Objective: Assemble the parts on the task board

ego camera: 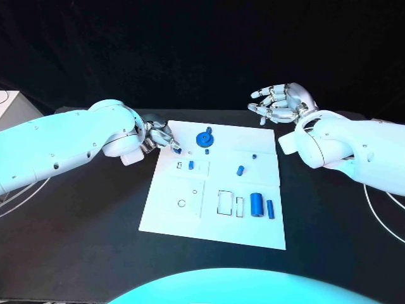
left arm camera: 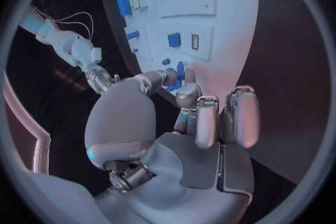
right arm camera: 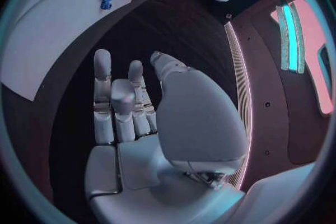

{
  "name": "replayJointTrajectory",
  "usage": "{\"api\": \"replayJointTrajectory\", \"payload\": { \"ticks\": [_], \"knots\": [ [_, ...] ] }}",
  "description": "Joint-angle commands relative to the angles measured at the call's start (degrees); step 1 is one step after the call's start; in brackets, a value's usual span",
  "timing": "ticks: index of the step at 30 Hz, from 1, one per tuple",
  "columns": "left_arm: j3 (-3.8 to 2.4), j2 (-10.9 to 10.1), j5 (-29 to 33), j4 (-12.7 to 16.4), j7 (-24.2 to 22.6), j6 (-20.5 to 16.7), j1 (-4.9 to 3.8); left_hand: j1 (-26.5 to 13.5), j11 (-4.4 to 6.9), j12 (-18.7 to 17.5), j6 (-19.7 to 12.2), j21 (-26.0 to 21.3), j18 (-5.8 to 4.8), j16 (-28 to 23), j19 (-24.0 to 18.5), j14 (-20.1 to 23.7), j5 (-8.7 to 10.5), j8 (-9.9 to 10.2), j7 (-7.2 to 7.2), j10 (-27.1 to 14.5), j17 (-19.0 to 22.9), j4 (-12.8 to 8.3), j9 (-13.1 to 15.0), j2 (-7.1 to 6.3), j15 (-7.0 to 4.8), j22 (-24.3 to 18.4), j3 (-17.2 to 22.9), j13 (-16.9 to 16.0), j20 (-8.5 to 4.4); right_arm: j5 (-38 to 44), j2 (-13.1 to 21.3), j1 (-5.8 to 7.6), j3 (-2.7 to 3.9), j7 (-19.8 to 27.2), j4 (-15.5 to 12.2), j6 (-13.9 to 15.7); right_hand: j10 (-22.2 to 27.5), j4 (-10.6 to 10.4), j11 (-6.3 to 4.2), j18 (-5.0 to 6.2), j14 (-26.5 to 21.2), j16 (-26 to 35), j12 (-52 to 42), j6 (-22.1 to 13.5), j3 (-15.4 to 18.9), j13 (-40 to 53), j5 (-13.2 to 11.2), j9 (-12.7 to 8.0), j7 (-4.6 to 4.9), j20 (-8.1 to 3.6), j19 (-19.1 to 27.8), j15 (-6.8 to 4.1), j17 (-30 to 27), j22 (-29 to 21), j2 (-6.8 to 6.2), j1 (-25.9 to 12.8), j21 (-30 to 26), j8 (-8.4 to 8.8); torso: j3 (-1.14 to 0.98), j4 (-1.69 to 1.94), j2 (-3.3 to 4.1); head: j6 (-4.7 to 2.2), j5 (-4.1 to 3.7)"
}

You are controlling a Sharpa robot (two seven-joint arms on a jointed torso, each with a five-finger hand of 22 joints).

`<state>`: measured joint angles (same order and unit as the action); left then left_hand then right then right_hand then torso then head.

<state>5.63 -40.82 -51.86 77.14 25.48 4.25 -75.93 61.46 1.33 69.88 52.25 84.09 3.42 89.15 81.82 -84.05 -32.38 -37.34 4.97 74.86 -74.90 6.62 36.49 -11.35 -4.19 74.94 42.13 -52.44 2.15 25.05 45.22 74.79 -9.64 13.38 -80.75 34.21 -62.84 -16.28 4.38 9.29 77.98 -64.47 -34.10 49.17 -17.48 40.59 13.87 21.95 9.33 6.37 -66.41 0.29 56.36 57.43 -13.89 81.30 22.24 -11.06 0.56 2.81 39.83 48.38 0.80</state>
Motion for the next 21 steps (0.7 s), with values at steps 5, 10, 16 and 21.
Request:
{"api": "replayJointTrajectory", "payload": {
  "ticks": [5, 10, 16, 21],
  "knots": [
    [0.18, -1.06, -6.43, 2.89, 1.92, -5.75, 1.18, -0.68, 0.09, 0.42, 2.66, 0.40, -0.48, 0.27, 0.36, -5.62, -0.50, -0.37, -2.01, 0.54, -13.87, -10.54, 2.08, -0.17, -0.33, 2.86, 10.05, -0.38, -0.15, 0.44, 0.22, -0.15, -0.06, 0.33, -0.19, -0.81, -0.13, -0.01, -0.05, 1.15, -0.26, 0.21, 0.24, -0.45, 0.30, -0.06, 0.38, 0.05, -0.01, -0.09, -0.51, -0.12, 0.06, -0.05, 0.32, -0.41, -0.20, -0.40, 0.02, -0.02, 0.09, 0.09, 0.26],
    [0.34, -1.31, -7.83, 3.88, 2.56, -5.73, 1.66, -0.68, 0.10, 0.48, 2.69, 0.40, -0.48, 0.26, 0.35, -5.61, -0.53, -0.38, -2.02, 0.60, -13.84, -10.57, 2.07, -0.19, -0.34, 2.85, 10.06, -0.49, -0.16, 0.44, 0.25, -0.26, -0.08, 0.33, -0.18, -0.83, -0.13, -0.01, -0.05, 1.15, -0.26, 0.21, 0.24, -0.45, 0.30, -0.06, 0.38, 0.05, -0.01, -0.09, -0.51, -0.12, 0.06, -0.05, 0.32, -0.41, -0.20, -0.40, 0.00, -0.03, 0.12, 0.22, 0.40],
    [0.52, -1.46, -9.22, 4.76, 3.11, -5.63, 2.43, -0.72, 0.12, 0.47, 2.74, 0.41, -0.48, 0.26, 0.37, -5.61, -0.58, -0.38, -2.04, 0.63, -13.83, -10.62, 2.04, -0.21, -0.36, 2.86, 10.10, -0.51, -0.18, 0.44, 0.30, -0.39, -0.10, 0.34, -0.18, -0.82, -0.13, -0.01, -0.05, 1.15, -0.26, 0.21, 0.24, -0.45, 0.30, -0.06, 0.38, 0.05, -0.01, -0.09, -0.51, -0.12, 0.06, -0.05, 0.32, -0.41, -0.20, -0.40, -0.02, 0.00, 0.14, 0.35, 0.43],
    [0.60, -1.43, -9.88, 5.09, 3.33, -5.60, 2.85, -0.72, 0.12, 0.48, 2.75, 0.40, -0.48, 0.24, 0.35, -5.60, -0.58, -0.38, -2.05, 0.64, -13.79, -10.63, 2.04, -0.22, -0.36, 2.84, 10.10, -0.52, -0.18, 0.44, 0.36, -0.43, -0.10, 0.36, -0.19, -0.78, -0.13, -0.01, -0.05, 1.15, -0.26, 0.21, 0.24, -0.45, 0.30, -0.06, 0.38, 0.05, -0.01, -0.09, -0.51, -0.12, 0.06, -0.05, 0.32, -0.41, -0.20, -0.40, -0.03, -0.04, 0.16, 0.43, 0.37]
  ]
}}
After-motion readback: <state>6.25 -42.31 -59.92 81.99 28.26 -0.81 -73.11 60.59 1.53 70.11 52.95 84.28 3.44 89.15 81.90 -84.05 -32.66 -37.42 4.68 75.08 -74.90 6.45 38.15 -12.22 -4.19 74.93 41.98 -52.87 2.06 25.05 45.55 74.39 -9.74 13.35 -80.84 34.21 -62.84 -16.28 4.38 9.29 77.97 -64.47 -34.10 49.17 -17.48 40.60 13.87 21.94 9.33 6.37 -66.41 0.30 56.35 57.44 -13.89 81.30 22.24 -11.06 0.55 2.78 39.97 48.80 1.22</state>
